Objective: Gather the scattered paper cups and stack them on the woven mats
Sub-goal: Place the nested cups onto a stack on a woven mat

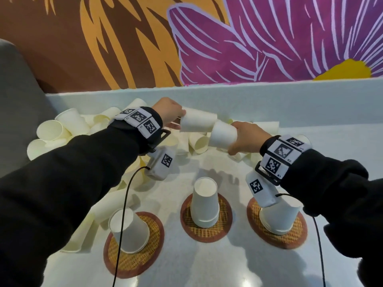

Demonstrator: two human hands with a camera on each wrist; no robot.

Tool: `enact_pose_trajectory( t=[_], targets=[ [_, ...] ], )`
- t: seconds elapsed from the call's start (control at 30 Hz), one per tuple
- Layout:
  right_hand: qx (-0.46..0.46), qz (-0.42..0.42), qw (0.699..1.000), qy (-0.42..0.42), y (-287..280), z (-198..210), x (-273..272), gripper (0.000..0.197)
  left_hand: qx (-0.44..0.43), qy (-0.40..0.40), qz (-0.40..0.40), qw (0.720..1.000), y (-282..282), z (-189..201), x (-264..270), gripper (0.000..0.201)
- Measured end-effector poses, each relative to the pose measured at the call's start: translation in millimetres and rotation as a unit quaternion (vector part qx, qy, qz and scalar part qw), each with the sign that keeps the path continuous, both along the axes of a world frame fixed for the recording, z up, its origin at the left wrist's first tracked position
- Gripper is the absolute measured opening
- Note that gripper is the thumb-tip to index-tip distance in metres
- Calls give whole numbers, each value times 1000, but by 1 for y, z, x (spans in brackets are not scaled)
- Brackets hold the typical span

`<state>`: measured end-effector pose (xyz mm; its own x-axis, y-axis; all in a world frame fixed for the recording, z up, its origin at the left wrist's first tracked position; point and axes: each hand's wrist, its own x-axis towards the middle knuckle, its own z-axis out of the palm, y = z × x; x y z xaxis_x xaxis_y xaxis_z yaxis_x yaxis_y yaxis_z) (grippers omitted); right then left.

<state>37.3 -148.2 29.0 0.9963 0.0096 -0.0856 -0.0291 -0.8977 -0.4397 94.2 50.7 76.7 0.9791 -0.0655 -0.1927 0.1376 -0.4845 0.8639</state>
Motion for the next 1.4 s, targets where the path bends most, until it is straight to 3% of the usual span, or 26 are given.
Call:
enact_pose_trajectory(
  t=[0.17, 0.3, 0.53, 0.77, 0.87, 1.0, 1.2, 1.4],
  targets=[
    [72, 37, 996, -47, 25, 20, -8, 61, 32, 10, -30, 999, 9, 7, -20, 11],
    [115, 59, 987, -97, 48, 29, -16, 63, 4, 31, -17, 999, 46, 14, -31, 9],
    [246, 96, 946, -187, 106, 39, -29, 40, -81, 75, 45, 993, 118, 11, -56, 11],
    [335, 101, 911, -218, 151, 33, -41, 39, -126, 114, 77, 982, 168, -2, -78, 15],
    [305, 136, 925, -182, 173, 27, -47, 41, -152, 135, 48, 978, 172, -13, -89, 12],
    [150, 213, 958, -122, 192, 15, -57, 46, -94, 179, -13, 979, 167, -30, -104, 17],
    [108, 246, 960, -85, 209, 10, -75, 51, 84, 138, -94, 982, 186, -43, -115, 19],
    [40, 270, 959, -78, 239, -15, -91, 62, 223, 127, -194, 947, 189, -68, -127, 25]
  ],
)
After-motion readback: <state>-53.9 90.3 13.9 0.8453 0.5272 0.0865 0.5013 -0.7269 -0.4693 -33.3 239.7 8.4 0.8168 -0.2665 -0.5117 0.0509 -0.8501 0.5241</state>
